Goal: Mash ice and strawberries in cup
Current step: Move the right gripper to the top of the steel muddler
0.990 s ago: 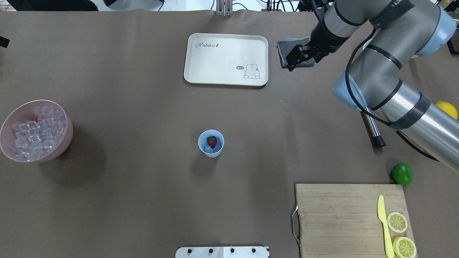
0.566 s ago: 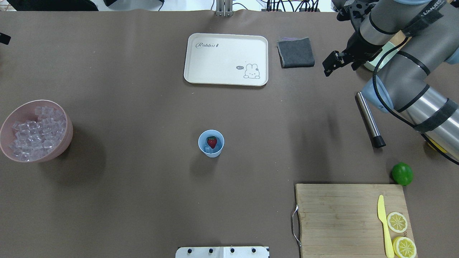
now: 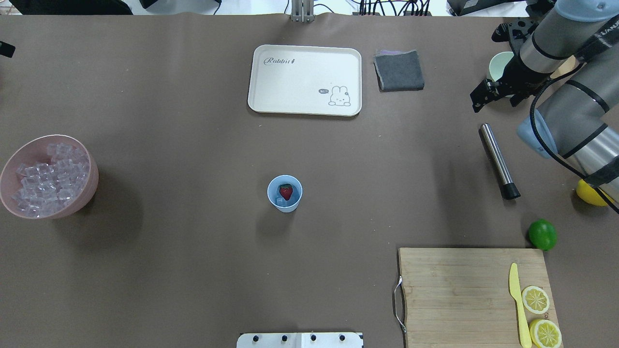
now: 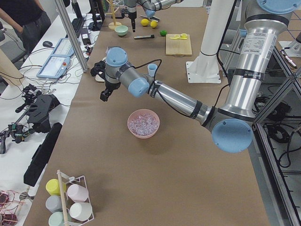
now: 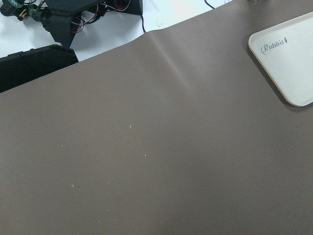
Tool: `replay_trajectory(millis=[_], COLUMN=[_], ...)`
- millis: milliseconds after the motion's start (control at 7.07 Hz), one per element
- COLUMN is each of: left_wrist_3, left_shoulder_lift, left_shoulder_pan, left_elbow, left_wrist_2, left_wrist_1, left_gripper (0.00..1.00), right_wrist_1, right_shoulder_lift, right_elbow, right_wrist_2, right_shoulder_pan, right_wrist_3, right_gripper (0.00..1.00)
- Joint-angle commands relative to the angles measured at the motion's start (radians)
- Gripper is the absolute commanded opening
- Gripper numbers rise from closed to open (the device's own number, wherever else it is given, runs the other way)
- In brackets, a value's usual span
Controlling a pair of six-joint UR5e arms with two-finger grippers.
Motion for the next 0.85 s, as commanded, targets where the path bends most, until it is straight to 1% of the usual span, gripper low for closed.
replay_trajectory(millis=[0,283,424,707], left_wrist_3=[0.001,0.001,0.001,0.001], left_shoulder_lift=[-0.014,-0.021,-0.042,-0.048], left_shoulder_pan=[0.002,0.027,0.041,0.051], left_elbow=[0.002,0.01,0.016,0.021], left_wrist_2=[0.006,0.07,0.11,0.133], left_wrist_1=[-0.004,-0.004,-0.003,-0.003], left_gripper=[0.97,0.97,0.97,0.97], right_wrist_1=[0.001,0.004,0.006,0.065], right_shoulder_lift=[-0.012,-0.006,-0.003,0.015], right_elbow=[-0.027,-0.09,-0.116,-0.191], right_wrist_2=[-0.005,-0.008,-0.008,-0.011], right_shoulder_pan=[-0.005,-0.022,-0.027,-0.053], right_wrist_3=[-0.009,-0.009,-0.009,-0.009], right_gripper=[1.0,1.0,1.0,0.97])
